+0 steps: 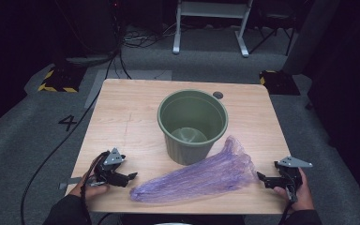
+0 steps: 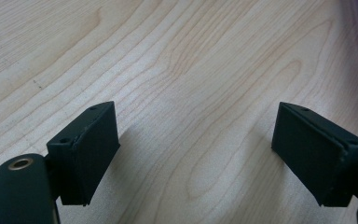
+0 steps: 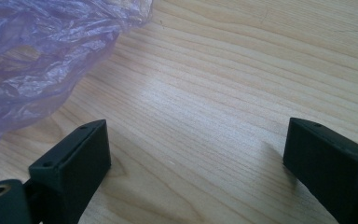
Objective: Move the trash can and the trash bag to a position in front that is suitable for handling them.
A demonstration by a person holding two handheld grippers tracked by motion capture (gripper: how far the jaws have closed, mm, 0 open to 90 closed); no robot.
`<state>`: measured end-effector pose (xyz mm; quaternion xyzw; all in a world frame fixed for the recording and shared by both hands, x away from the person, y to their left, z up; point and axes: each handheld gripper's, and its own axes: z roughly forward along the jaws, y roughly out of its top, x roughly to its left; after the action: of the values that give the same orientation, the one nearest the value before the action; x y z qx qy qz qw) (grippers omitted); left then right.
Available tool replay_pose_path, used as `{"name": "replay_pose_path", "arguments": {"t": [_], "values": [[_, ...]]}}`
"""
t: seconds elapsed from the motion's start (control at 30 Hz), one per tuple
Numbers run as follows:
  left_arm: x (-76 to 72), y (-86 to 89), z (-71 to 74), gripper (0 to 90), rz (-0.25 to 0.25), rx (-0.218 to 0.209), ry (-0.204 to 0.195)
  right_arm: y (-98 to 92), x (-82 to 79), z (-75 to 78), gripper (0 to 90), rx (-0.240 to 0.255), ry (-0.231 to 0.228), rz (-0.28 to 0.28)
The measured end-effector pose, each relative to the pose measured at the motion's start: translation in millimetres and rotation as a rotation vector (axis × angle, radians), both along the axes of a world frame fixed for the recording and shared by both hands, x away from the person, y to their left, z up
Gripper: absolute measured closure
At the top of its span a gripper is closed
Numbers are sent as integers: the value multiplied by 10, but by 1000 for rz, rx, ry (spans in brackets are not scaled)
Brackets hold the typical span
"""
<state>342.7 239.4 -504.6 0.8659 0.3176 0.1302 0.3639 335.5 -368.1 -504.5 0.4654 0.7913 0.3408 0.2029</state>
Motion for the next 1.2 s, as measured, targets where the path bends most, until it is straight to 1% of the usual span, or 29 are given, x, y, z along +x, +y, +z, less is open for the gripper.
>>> {"name": "replay_pose_path", "arguments": {"t": [0.27,0.4,0.43,0.47,0.53,0.6,0.67,0.7,0.77,0.8,0.83,0.9,0.93,0.97,1.0,1.03,1.07,1.1,1.2], "values": [[0,-2,-1,138,0,-1,3,-10,-1,0,80,4,0,6],[-6,-4,0,138,8,1,2,-12,-2,2,94,4,0,4],[-7,-5,-1,138,9,-1,3,-17,-4,4,126,3,-5,-1],[-7,-5,-1,138,9,-1,3,-38,-13,10,174,18,-14,-21],[-7,-5,-1,138,10,-1,3,-42,-17,12,177,22,-12,-20],[-7,-5,-1,138,9,-1,3,-58,-24,22,210,32,-13,-18],[-7,-5,-1,138,9,-1,4,-66,-34,42,200,27,-30,-34],[-6,-4,0,138,8,0,3,-66,-42,63,204,14,-43,-40],[-3,-3,-1,138,5,0,2,-68,-58,105,210,15,-61,-33],[-3,-3,-1,138,5,-1,2,-63,-75,141,211,21,-70,-34],[-3,-3,-1,138,5,0,2,-56,-86,199,219,41,-85,-35],[-5,-4,0,138,4,0,1,-46,-93,225,222,49,-91,-40],[-6,-4,-1,140,1,0,-1,-29,-98,263,230,54,-103,-36],[-6,-3,0,141,-4,2,-1,22,-115,347,302,56,-126,-31],[-9,-3,0,141,-7,2,-1,22,-115,347,302,56,-126,-31],[-12,-4,-1,141,-5,0,0,55,-122,386,340,53,-139,-35],[-13,-5,-1,141,-5,-1,0,128,-140,455,399,47,-167,-28],[-14,-5,-1,141,-5,-1,0,128,-140,455,399,47,-167,-28],[-15,-4,-1,141,-3,0,1,239,-193,557,452,72,-208,32]]}}
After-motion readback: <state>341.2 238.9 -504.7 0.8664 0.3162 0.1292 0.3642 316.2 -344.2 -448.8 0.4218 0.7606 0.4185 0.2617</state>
